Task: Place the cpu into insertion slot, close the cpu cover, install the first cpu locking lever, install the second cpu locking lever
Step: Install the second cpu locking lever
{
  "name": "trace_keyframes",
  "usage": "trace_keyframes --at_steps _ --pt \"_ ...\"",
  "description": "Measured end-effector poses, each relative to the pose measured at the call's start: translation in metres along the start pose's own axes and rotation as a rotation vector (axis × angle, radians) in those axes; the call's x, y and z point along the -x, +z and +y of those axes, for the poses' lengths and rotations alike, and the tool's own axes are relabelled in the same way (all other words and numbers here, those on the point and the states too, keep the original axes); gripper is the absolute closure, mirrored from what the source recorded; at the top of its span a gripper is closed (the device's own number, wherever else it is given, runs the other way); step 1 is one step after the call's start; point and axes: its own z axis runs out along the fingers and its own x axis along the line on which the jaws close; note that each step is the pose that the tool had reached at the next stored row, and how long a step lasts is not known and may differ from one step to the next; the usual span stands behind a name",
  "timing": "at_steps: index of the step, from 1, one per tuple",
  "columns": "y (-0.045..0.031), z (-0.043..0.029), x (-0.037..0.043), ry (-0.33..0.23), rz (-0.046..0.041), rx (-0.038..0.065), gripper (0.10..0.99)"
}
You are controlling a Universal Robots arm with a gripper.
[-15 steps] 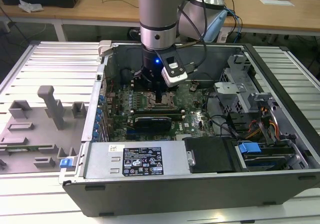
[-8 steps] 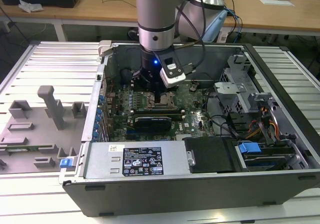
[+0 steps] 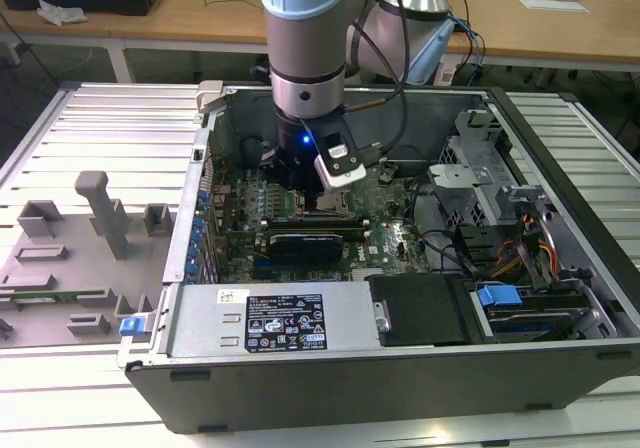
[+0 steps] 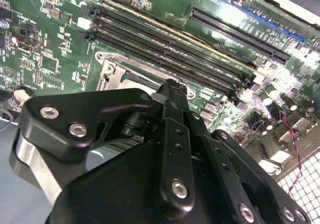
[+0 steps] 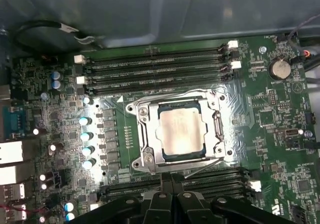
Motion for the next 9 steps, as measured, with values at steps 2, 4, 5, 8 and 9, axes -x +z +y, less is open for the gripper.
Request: trace_keyframes --at_steps 2,4,5,8,9 --pt "0.0003 -0.0042 -0.0008 0.002 0.0025 0.022 0.98" --pt "0.0012 -0.0088 -0.002 0.003 0.0043 0.038 0.98" --pt "0.0017 -0.0111 -0.0027 0.003 0.0054 0.047 0.98" --pt "0.0032 -0.0169 -0.0049 0.005 0.0086 0.075 0.98" --pt "0.0038 -0.0196 -0.0059 0.006 0.0101 0.087 0.98"
